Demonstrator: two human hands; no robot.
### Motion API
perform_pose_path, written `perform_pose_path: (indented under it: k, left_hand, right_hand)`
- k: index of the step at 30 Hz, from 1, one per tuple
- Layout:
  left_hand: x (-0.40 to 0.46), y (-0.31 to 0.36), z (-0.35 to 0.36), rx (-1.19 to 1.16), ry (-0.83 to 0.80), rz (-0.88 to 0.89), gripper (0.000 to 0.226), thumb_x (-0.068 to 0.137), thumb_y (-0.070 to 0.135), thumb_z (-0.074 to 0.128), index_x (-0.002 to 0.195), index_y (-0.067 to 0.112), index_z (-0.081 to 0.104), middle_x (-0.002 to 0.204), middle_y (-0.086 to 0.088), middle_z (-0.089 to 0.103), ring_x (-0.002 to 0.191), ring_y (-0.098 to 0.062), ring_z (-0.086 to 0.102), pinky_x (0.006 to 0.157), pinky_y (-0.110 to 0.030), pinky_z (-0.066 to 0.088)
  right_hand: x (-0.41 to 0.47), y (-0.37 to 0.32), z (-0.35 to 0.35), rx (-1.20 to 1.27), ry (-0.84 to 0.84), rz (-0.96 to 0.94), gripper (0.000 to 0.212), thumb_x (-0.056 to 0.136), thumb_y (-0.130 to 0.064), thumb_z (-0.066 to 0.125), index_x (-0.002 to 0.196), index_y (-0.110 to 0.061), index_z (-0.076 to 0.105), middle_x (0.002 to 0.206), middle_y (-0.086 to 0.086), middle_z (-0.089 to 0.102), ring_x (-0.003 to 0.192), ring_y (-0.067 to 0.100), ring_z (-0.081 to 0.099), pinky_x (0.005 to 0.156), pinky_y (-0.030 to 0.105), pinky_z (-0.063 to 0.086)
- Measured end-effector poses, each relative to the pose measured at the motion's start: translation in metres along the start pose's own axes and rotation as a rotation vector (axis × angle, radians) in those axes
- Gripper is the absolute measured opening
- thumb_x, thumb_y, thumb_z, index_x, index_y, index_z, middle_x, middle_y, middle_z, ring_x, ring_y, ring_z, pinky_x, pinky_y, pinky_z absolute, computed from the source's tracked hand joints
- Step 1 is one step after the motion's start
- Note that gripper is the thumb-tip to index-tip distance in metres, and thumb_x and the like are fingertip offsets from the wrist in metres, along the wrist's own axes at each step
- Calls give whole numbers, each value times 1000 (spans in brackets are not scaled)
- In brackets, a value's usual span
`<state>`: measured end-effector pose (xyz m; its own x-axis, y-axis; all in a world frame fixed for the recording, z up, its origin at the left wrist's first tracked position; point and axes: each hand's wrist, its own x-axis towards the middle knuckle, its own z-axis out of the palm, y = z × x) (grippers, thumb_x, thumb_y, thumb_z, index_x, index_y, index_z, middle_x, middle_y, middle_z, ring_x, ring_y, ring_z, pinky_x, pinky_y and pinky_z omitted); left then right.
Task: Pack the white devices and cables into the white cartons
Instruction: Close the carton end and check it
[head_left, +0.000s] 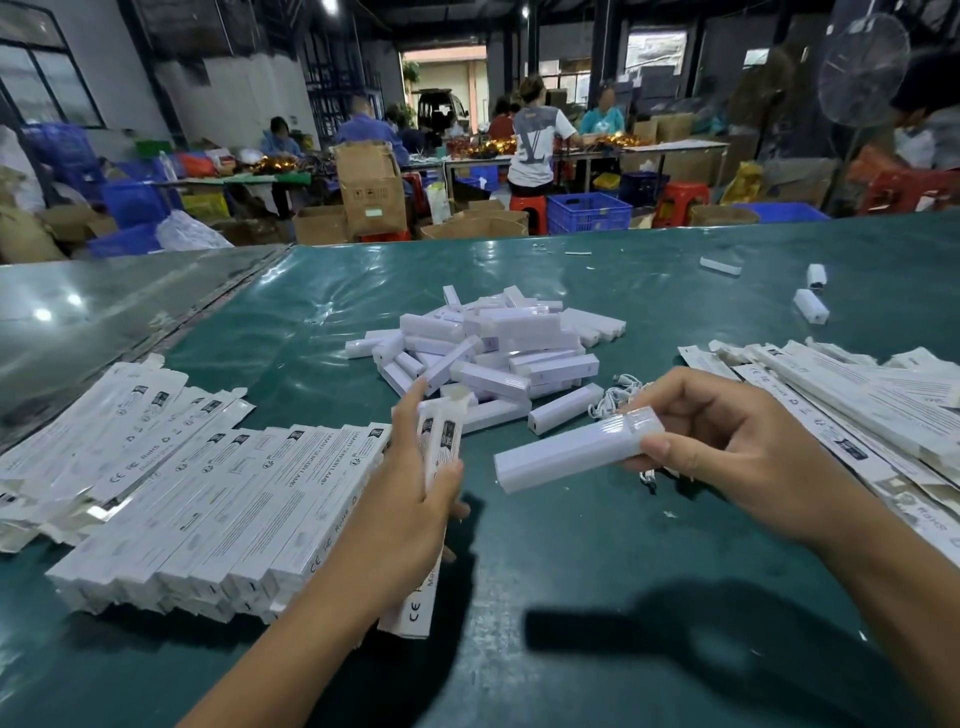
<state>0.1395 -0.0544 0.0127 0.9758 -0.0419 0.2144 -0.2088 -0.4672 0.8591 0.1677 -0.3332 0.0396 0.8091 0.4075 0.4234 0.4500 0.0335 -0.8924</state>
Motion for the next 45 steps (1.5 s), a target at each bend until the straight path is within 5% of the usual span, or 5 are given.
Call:
perform_pose_path:
  k: [7,12,23,29,45]
  left_hand:
    - [-8,14,-12,192,-96,296,42,80,47,64,122,47,65,135,20,43,118,1,51,95,-22,47]
    - [-17,24,11,725,-24,493,49,87,79,40,100,36,59,117,13,42,82,-4,43,55,-26,40]
    - [-19,17,15,868,-41,562,46,92,64,39,78,25,60,101,11,52,58,-13,55,45,-23,32]
    - [-17,21,20,899,-210,398,65,90,72,17,114,30,60,121,16,40,87,-12,55,63,-29,39]
    - [-6,4,7,66,-61,308,68,87,62,64,143,64,26,128,37,55,111,4,61,90,-17,51]
  right_hand:
    - [-2,2,4,-108,-131,22,24,88,-7,69,110,1,63,106,12,74,94,19,73,78,20,54]
    - [-2,2,25,-364,-200,-99,34,96,-36,66,114,-7,68,100,-1,75,93,20,75,82,35,60]
    - [-2,-1,32,-541,-201,-185,28,90,-35,69,102,-11,70,97,-15,75,85,2,73,75,19,57]
    - [0,-6,30,-659,-208,-235,27,86,-34,75,101,-12,76,103,-9,78,96,-3,71,83,12,53]
    - [3,-7,20,-9,223,-68,12,92,-14,56,102,-10,61,79,14,73,64,27,73,48,27,54]
